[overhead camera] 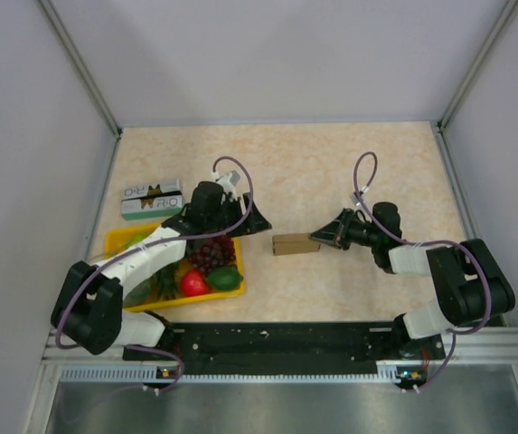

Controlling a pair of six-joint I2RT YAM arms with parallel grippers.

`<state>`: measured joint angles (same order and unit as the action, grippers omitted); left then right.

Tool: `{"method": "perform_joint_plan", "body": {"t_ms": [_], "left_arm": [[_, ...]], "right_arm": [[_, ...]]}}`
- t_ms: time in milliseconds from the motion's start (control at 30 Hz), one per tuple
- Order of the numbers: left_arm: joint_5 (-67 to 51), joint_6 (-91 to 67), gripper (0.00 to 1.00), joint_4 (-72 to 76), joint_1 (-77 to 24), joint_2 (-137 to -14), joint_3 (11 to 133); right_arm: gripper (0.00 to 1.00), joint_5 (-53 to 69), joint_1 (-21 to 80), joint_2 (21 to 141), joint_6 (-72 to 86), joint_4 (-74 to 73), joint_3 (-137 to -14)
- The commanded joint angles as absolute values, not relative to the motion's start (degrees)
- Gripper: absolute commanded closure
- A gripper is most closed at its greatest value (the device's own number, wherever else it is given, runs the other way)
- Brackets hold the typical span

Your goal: Fold the paper box

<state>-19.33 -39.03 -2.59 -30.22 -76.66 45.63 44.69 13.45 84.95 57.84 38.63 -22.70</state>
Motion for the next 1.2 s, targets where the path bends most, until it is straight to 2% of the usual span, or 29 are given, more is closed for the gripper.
{"method": "perform_joint_plan", "body": {"t_ms": [0,267,400,433,533,900,1033,1167], "left_arm": [[-24.8,-40.8,0.32,-0.5,-29.6,-80.0,45.5],[-28.8,-44.0,0.33,15.3,-30.0,-86.6,36.5],[-27.2,-44.4,0.46,17.1,-30.1,-87.1,32.6],[-26.4,-44.2,0.53,17.0,-30.0,-87.3,32.2],[-25.4,-43.7,0.64,16.5,-29.7,-89.6,31.3],[-23.4,-42.4,0.75,14.7,-29.4,-89.7,31.3],[-23.6,-42.1,0.8,14.5,-29.4,-90.3,31.6],[-23.9,-42.1,0.85,14.8,-29.4,-91.0,31.8]], "right_arm": [[1.0,41.1,13.2,84.6,53.5,33.1,-23.2],[1.0,41.0,13.2,85.5,52.7,33.1,-22.7],[1.0,40.9,13.2,85.8,52.9,33.0,-23.1],[1.0,40.8,13.2,85.7,52.9,32.9,-23.4],[1.0,41.0,13.3,85.2,52.9,32.2,-24.1],[1.0,46.5,12.6,75.8,57.0,27.1,-32.6],[1.0,46.5,12.3,77.4,57.4,29.8,-29.5],[1.0,47.0,11.5,83.9,58.6,40.6,-22.6]]}}
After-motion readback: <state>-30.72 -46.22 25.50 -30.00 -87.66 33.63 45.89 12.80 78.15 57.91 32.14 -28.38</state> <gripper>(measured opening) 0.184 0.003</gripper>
